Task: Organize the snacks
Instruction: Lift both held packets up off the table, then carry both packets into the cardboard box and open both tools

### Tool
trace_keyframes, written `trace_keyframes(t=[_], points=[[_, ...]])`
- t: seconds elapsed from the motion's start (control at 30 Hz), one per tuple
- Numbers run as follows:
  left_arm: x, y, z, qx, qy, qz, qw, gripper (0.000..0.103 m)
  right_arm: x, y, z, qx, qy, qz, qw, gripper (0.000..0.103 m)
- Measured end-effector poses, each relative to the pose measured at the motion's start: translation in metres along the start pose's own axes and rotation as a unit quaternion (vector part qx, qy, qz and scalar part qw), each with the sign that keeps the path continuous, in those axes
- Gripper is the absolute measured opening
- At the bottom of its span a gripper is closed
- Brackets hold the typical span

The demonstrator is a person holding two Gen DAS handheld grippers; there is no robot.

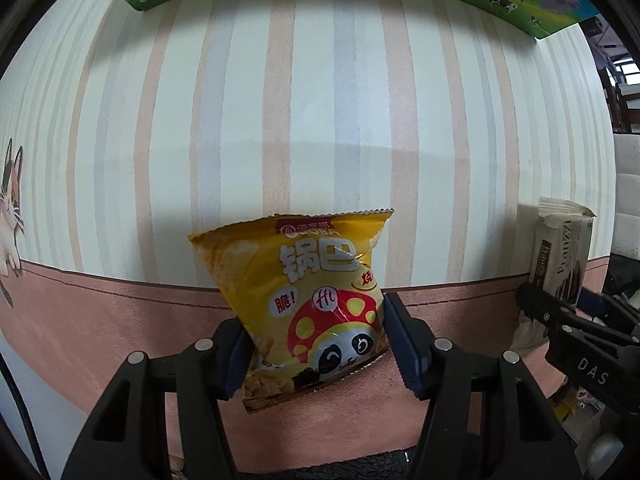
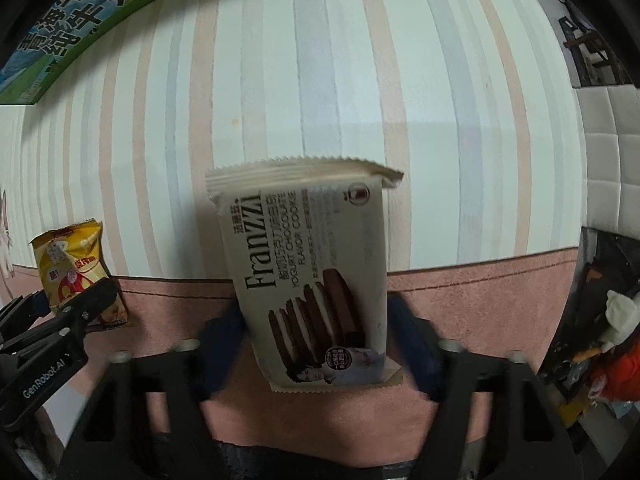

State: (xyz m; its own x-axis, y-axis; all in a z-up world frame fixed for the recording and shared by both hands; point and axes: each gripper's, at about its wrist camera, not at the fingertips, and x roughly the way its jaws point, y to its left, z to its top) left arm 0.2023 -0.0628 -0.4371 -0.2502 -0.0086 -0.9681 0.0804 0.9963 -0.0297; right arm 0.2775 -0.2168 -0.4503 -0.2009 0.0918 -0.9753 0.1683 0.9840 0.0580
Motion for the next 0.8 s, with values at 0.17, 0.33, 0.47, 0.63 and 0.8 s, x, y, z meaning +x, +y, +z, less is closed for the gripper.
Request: trace_keyframes(t=[0.17,0.33,0.47,0.63,0.8], points=[[-0.021,0.008,-0.002,-0.002,-0.006,0.0,1.0,0.055,0.004,0.002,-0.009,-0.007,-0.014,-0.01,1.0,0.064],[-0.04,0.009,-0.009,-0.002,-0.023,-0.008,0.9997,0.054,0.0,0.005,-0.019,-0.01,-0.024,-0.003,1.0,0.063],[-0.059,0.007,-0.011,0.004,-0.043,-0.017,0.9989,0.054,-0.009,0.009,-0.026,-0.013,-0.032,0.009,0.999,0.062],[-0.096,0.004,-0.008,0.01,-0.074,-0.036,0.9965,0.054,-0.033,0.012,-0.034,-0.02,-0.051,0.033,0.998,0.062],[-0.144,0.001,0.004,0.018,-0.113,-0.06,0.9917,0.054,-0.069,0.014,-0.037,-0.023,-0.079,0.068,0.994,0.062]])
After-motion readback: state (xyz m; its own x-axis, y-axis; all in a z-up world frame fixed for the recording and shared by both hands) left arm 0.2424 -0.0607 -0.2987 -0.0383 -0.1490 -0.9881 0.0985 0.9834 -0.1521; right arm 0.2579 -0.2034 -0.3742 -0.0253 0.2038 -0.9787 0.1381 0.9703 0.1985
